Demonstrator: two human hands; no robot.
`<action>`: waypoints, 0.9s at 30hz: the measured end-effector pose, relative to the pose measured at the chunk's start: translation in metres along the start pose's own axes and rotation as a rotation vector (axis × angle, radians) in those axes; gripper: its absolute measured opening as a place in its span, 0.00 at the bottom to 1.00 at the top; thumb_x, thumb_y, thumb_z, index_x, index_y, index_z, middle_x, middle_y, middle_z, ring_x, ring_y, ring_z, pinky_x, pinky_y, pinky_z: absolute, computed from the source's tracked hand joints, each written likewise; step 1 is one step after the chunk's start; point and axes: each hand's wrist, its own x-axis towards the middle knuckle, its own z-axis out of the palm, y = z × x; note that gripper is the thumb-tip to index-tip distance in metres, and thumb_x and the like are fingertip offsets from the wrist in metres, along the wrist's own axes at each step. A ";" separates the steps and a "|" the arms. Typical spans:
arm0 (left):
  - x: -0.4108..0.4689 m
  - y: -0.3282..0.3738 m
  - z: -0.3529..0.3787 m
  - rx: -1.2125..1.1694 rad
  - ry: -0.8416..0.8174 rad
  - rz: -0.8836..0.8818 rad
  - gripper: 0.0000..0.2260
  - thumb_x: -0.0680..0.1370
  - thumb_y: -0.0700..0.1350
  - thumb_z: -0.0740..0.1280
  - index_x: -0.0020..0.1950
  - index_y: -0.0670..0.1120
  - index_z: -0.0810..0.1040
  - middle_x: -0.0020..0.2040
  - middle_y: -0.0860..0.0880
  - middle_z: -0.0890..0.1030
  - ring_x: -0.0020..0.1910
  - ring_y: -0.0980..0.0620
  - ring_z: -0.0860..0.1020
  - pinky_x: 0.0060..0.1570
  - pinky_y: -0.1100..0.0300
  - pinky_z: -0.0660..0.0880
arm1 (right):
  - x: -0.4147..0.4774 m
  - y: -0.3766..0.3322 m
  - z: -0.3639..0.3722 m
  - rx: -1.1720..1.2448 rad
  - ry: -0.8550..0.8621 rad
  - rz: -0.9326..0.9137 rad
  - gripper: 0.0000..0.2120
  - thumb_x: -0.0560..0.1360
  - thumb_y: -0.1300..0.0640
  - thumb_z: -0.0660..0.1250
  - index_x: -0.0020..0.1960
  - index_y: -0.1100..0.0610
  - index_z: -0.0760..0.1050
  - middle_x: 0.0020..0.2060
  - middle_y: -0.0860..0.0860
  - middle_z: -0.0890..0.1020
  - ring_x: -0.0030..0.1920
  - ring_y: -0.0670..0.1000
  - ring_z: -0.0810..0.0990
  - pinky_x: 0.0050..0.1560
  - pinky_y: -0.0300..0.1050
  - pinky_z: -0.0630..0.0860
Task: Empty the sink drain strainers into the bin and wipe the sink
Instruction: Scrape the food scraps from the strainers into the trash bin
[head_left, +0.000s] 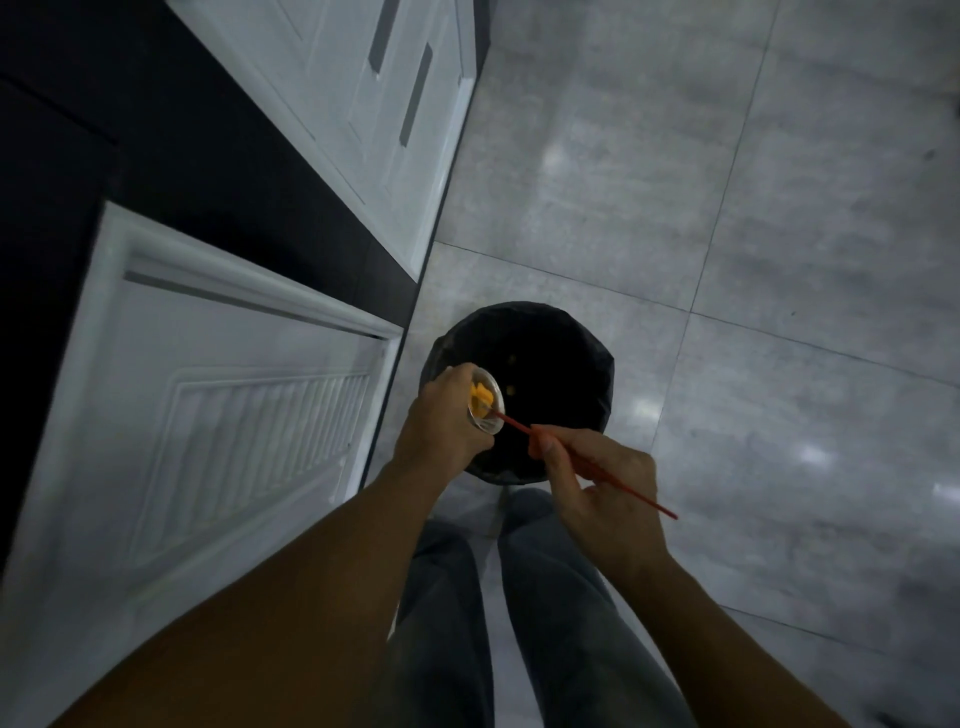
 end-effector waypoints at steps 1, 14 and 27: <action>0.000 -0.001 -0.001 0.008 -0.003 -0.008 0.31 0.67 0.48 0.81 0.66 0.52 0.72 0.63 0.49 0.79 0.62 0.47 0.78 0.60 0.51 0.79 | 0.000 0.002 -0.001 0.002 0.002 0.011 0.12 0.79 0.53 0.64 0.55 0.54 0.83 0.46 0.45 0.85 0.44 0.39 0.83 0.47 0.30 0.80; -0.003 0.002 -0.001 0.034 -0.006 -0.013 0.29 0.67 0.45 0.81 0.65 0.52 0.73 0.62 0.49 0.78 0.60 0.47 0.78 0.59 0.50 0.80 | -0.004 0.001 -0.007 -0.011 0.038 -0.039 0.08 0.79 0.59 0.67 0.54 0.56 0.84 0.46 0.46 0.85 0.45 0.40 0.84 0.48 0.32 0.80; -0.006 -0.002 -0.007 0.091 -0.073 -0.045 0.29 0.68 0.46 0.80 0.66 0.50 0.73 0.63 0.48 0.78 0.62 0.45 0.78 0.61 0.47 0.78 | 0.004 0.015 -0.010 -0.014 0.050 0.093 0.10 0.80 0.52 0.64 0.54 0.53 0.83 0.42 0.46 0.85 0.41 0.39 0.83 0.44 0.30 0.79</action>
